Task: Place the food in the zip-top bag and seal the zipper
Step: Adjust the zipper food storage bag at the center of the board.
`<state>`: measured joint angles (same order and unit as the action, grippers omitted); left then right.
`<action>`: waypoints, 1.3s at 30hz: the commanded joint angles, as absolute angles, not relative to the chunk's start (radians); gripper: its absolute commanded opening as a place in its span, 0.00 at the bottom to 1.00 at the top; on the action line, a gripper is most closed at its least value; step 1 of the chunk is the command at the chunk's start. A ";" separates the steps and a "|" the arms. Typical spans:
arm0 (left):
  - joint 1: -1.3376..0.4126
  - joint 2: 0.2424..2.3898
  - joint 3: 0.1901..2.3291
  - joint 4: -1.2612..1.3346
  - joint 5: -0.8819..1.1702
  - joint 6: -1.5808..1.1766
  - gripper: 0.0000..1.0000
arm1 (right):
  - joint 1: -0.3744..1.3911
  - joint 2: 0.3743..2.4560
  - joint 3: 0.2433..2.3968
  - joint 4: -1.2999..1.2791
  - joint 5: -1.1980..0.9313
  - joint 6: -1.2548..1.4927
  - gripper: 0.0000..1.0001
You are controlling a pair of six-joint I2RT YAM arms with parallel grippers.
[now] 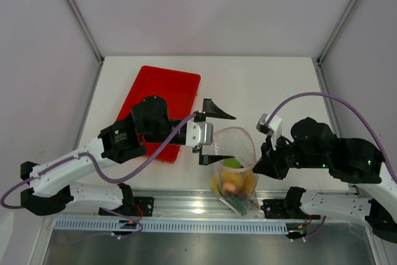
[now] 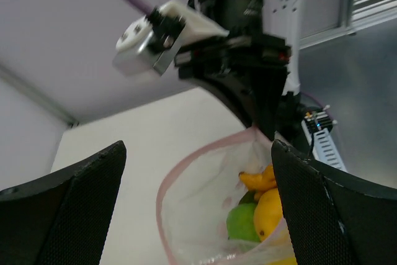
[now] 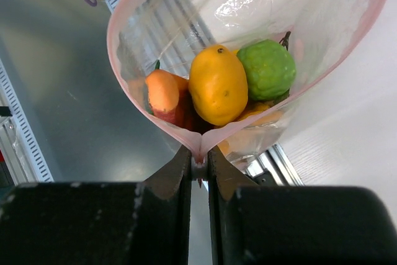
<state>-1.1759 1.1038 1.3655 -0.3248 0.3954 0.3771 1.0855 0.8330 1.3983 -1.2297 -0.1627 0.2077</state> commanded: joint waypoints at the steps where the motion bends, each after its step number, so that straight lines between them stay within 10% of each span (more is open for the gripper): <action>1: -1.170 1.163 1.471 -0.334 0.662 0.428 0.99 | 1.092 0.836 1.459 -1.224 -0.167 0.190 0.00; 39: -1.183 1.476 1.621 -0.592 0.752 0.362 0.91 | 1.091 0.765 1.393 -1.086 -0.024 0.216 0.00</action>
<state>-1.1820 1.4830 1.5940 -0.5613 0.7769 0.3733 1.0855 0.7921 1.3941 -1.1938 -0.0654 0.1928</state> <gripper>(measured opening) 0.923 0.134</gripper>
